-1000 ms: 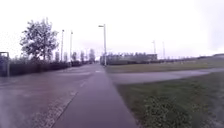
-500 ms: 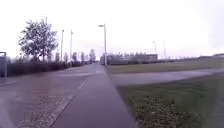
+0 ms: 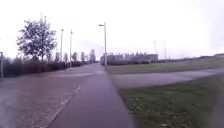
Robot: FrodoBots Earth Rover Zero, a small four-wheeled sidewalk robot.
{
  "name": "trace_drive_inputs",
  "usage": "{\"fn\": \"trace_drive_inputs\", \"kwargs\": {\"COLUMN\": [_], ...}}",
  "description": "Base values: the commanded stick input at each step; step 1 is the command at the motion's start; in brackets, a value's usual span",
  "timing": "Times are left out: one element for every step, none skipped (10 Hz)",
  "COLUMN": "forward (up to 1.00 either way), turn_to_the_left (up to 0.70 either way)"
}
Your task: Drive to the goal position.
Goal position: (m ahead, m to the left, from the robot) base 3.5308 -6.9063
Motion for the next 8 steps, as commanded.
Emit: {"fn": "trace_drive_inputs", "kwargs": {"forward": [0.70,0.70,0.70,0.70,0.70,0.70,0.70,0.70], "turn_to_the_left": [0.00,0.27,0.32,0.35,0.35,0.28,0.12,0.00]}}
